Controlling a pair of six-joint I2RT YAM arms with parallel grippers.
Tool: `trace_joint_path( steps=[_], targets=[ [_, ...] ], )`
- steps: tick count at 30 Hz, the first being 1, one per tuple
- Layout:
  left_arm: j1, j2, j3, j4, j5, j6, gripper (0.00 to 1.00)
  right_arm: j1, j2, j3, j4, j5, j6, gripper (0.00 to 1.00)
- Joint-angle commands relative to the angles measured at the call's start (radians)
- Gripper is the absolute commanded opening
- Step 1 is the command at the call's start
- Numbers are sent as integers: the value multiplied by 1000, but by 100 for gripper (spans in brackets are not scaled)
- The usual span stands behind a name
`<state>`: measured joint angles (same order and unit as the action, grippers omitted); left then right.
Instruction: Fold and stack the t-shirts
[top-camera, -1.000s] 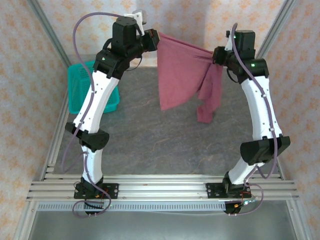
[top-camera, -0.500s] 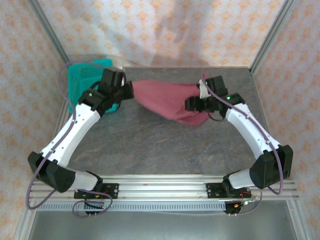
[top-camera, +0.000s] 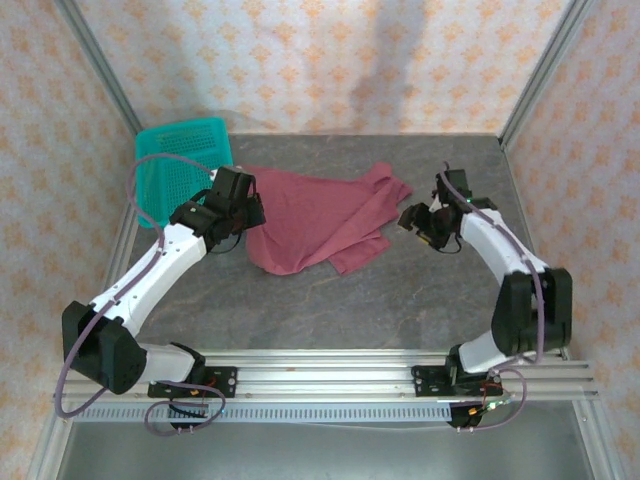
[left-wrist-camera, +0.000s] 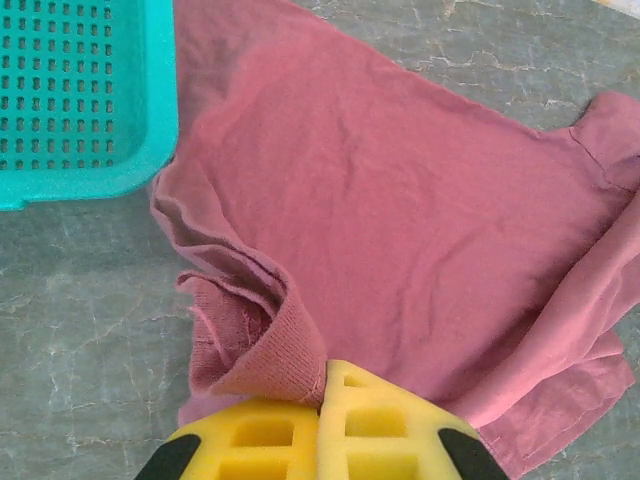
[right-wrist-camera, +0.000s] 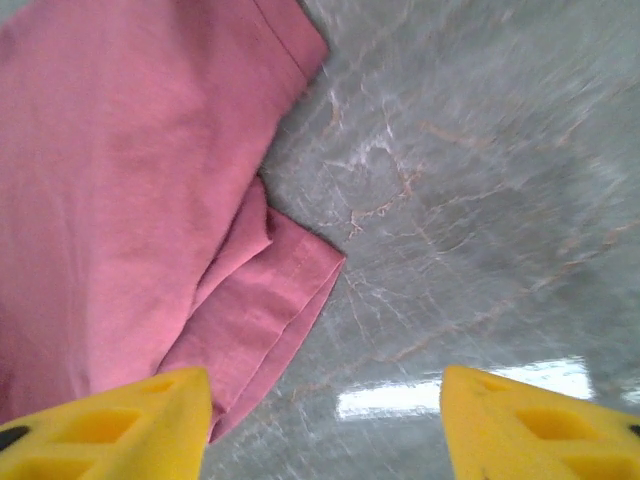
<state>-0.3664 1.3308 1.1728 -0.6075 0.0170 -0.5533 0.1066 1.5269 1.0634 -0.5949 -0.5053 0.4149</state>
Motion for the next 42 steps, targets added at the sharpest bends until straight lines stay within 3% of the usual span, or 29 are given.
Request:
trace_joint_path(
  steps=[1,6,20,26,27,42],
  targets=[
    [4,-10,-11,31,-14,-19,0,34,59,-27,140,-90,118,58],
    [7,-30,-27,27,-19,-14,0,86,182,28,122,-46,138,48],
    [20,-96,-62,20,-14,-8,0,124,397,148,136,74,193,32],
    [25,-105,-58,16,-9,3,0,128,443,224,91,119,195,7],
    [26,-107,-58,14,-10,4,0,127,434,237,69,138,191,0],
    [99,-171,-9,-43,-53,11,0,-101,-98,246,-176,160,105,0]
  ],
)
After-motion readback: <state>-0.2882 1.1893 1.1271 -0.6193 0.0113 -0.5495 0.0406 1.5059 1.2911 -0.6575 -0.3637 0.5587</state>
